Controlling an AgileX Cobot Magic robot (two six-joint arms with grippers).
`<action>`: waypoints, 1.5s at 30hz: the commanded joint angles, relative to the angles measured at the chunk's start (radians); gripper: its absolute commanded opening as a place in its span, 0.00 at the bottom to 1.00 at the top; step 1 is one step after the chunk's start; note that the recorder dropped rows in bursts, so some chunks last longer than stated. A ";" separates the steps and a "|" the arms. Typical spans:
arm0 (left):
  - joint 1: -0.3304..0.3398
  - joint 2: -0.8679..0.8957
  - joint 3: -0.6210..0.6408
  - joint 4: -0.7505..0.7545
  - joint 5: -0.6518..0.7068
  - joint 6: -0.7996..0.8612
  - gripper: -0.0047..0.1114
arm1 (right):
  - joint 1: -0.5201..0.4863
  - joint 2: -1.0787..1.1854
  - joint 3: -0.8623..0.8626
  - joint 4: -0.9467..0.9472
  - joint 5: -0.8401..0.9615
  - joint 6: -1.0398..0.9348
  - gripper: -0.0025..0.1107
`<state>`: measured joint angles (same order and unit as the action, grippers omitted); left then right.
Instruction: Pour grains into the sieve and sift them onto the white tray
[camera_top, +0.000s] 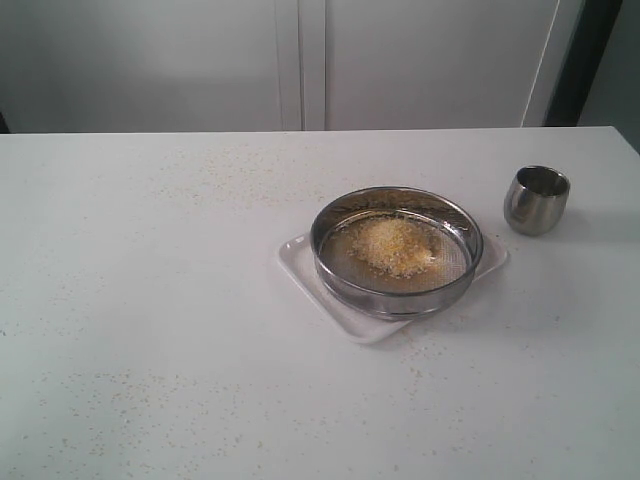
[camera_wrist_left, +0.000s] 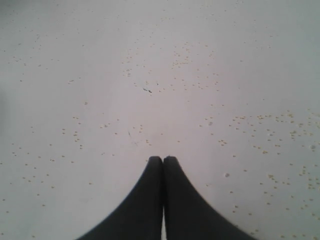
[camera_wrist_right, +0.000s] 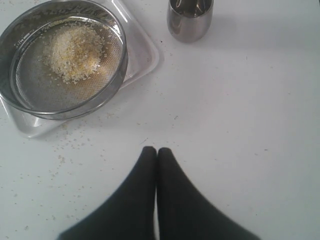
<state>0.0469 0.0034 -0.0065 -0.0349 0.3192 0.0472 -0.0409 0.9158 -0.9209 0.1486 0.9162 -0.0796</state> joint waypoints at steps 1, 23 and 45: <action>0.000 -0.003 0.006 -0.002 -0.005 0.005 0.04 | -0.009 -0.006 0.005 -0.007 -0.002 -0.011 0.02; 0.000 -0.003 0.006 -0.002 -0.005 0.005 0.04 | -0.009 -0.006 0.003 -0.048 -0.096 -0.126 0.02; 0.000 -0.003 0.006 -0.002 -0.082 0.005 0.04 | -0.009 -0.006 0.003 -0.048 -0.096 -0.126 0.02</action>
<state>0.0469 0.0034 -0.0065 -0.0349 0.2881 0.0494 -0.0409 0.9158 -0.9209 0.1043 0.8351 -0.1933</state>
